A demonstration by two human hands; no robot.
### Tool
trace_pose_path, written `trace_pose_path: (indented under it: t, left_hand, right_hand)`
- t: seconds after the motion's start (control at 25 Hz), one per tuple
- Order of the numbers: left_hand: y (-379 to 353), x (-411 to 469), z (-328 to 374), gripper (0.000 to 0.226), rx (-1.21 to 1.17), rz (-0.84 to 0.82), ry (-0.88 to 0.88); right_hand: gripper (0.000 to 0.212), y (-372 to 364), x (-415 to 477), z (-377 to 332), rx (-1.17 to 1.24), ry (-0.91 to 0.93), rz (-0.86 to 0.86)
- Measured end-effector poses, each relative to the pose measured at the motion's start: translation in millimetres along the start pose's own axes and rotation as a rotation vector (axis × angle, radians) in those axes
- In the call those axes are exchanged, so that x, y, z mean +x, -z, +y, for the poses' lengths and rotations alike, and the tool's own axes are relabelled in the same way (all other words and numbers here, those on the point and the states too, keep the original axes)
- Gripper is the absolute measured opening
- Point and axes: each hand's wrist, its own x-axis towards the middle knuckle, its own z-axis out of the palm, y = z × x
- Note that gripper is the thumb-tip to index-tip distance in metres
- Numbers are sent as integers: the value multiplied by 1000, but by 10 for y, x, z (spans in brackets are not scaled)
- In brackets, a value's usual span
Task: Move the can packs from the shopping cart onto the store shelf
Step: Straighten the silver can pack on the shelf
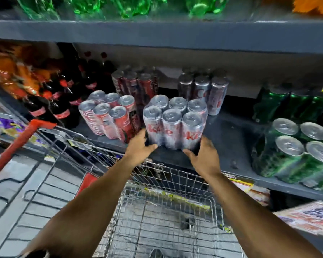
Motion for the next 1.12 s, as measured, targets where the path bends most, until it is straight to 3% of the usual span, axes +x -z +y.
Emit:
trace_pose_path:
  t: [0.36, 0.48, 0.68, 1.12]
  left_hand:
    - [-74, 6, 156, 58, 68, -23, -101]
    - [-274, -140, 233, 61, 19, -47, -187]
    - [-271, -168, 223, 77, -58, -40, -155]
    - [-308, -219, 173, 81, -138, 15, -188]
  right_hand:
    - [56, 140, -232, 192, -39, 20, 80]
    - [48, 314, -348, 361, -71, 8, 124]
    - [50, 319, -360, 342, -74, -35, 115]
    - [56, 383, -330, 325, -116, -106, 32]
